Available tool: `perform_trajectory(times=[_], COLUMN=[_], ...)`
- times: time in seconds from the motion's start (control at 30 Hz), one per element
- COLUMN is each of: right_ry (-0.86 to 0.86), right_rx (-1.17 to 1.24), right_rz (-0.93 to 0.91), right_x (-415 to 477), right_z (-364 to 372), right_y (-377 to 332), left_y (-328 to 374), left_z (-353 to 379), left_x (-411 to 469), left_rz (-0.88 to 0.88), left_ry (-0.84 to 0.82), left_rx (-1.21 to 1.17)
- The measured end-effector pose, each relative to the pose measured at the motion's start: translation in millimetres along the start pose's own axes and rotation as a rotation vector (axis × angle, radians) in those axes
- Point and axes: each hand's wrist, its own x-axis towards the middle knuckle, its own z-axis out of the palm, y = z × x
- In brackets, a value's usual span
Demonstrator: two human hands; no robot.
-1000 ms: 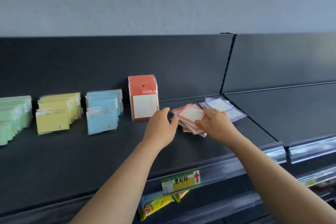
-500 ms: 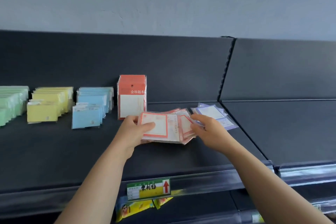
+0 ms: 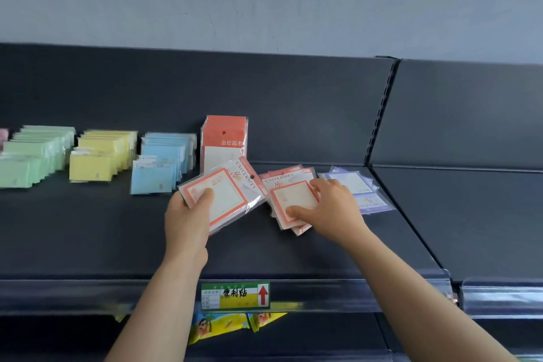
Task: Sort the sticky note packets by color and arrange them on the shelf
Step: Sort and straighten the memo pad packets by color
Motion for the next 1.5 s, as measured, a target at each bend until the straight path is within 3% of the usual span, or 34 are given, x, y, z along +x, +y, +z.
perform_trajectory(times=[0.3,0.5,0.63,0.8,0.97,1.17,1.3,1.4,1.5], right_ry=[-0.032,0.000,-0.016,-0.111,-0.155,-0.171,0.074,-0.046,-0.150], right_rx=[0.263,0.660,1.009,1.200,1.082,0.916,0.469,0.096,0.025], right_rz=[0.088,0.168,0.206,0.229,0.198,0.073,-0.036,-0.165,-0.186], right_x=[-0.4,1.9,-7.1,-14.9,-17.8,-17.6,-4.8,-1.7,-6.8], right_z=[-4.9,-8.1,-21.3,-11.8,3.2,0.1,-10.4,-2.7,11.7], right_y=[8.2,24.3,22.8,-0.1,-16.0,-18.7,2.3,16.4,21.1], left_y=[-4.7,-1.0,5.3,13.1,8.0,6.4,1.3,-3.0,-6.8], left_z=[-4.9,-7.6,-9.7,8.8,27.1,12.4,5.0,-1.2,-3.4], left_x=[-7.6,-15.1,-16.4,-35.0,-55.3,-42.9,-29.1,-14.9,-9.2], left_rz=[0.028,0.129,-0.026,-0.186,-0.210,0.056,0.021,-0.034,-0.055], left_ry=[-0.023,0.012,-0.033,-0.272,-0.354,-0.367,-0.243,-0.199,-0.183], left_rx=[0.017,0.112,-0.076,-0.401,-0.452,0.181,0.156,0.122,0.166])
